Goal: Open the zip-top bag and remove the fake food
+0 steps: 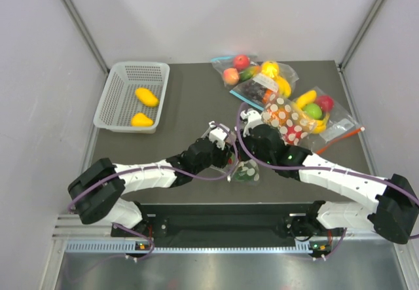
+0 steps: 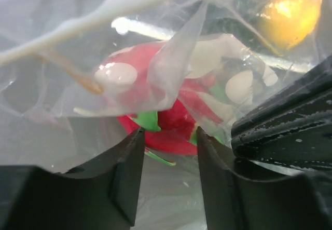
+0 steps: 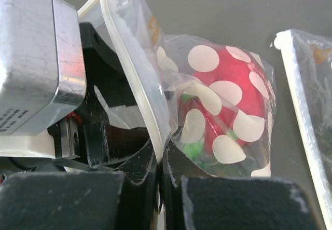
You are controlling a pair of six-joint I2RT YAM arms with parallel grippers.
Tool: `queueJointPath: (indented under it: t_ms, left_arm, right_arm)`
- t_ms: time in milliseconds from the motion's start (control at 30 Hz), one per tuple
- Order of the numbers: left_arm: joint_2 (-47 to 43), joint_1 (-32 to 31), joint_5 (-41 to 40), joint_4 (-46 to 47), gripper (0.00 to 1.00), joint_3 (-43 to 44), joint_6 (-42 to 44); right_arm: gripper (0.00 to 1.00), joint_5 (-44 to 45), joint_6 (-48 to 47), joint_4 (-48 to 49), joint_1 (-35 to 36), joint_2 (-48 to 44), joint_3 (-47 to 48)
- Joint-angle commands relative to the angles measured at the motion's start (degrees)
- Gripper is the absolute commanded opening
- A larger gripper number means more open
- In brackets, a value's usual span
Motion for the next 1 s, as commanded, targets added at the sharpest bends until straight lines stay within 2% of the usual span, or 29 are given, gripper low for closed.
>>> queueJointPath:
  t_ms: [0, 33, 67, 100, 167, 233, 467, 733, 967]
  left_arm:
    - [0.9, 0.4, -4.3, 8.8, 0.46, 1.7, 1.6]
    - [1.6, 0.4, -4.2, 8.9, 0.44, 1.8, 1.8]
    - [2.0, 0.4, -4.0, 8.9, 0.37, 2.2, 1.9]
    - [2.3, 0.4, -3.7, 9.0, 0.25, 2.5, 1.9]
    - [2.8, 0.4, -3.4, 9.0, 0.1, 2.6, 1.9]
    - [1.9, 0.4, -3.6, 9.4, 0.0, 1.8, 1.9]
    - [-4.5, 0.4, -3.3, 9.3, 0.0, -1.4, 2.8]
    - [-12.4, 0.4, 2.9, 2.9, 0.0, -3.4, 3.8]
    - [-6.9, 0.1, 8.0, 1.5, 0.01, -1.1, 0.5]
  right_arm:
    - [0.0, -3.8, 0.3, 2.0, 1.4, -1.7, -1.0]
    - [0.0, -3.9, 0.2, 2.1, 1.5, -1.7, -1.1]
    - [0.0, -3.9, 0.3, 2.1, 1.4, -1.7, -1.2]
    - [0.0, -3.9, 0.4, 2.2, 1.5, -1.7, -1.3]
    - [0.0, -3.9, 0.3, 2.0, 1.6, -1.7, -1.4]
    - [0.0, -3.8, 0.5, 2.1, 1.7, -1.7, -1.7]
    - [0.0, -2.6, 0.7, 1.9, 1.7, -2.1, -2.1]
    - [0.0, 2.0, 0.2, -1.0, 1.6, -3.0, -0.1]
    - [0.0, 2.3, 0.5, -1.7, 1.6, -2.8, 1.3]
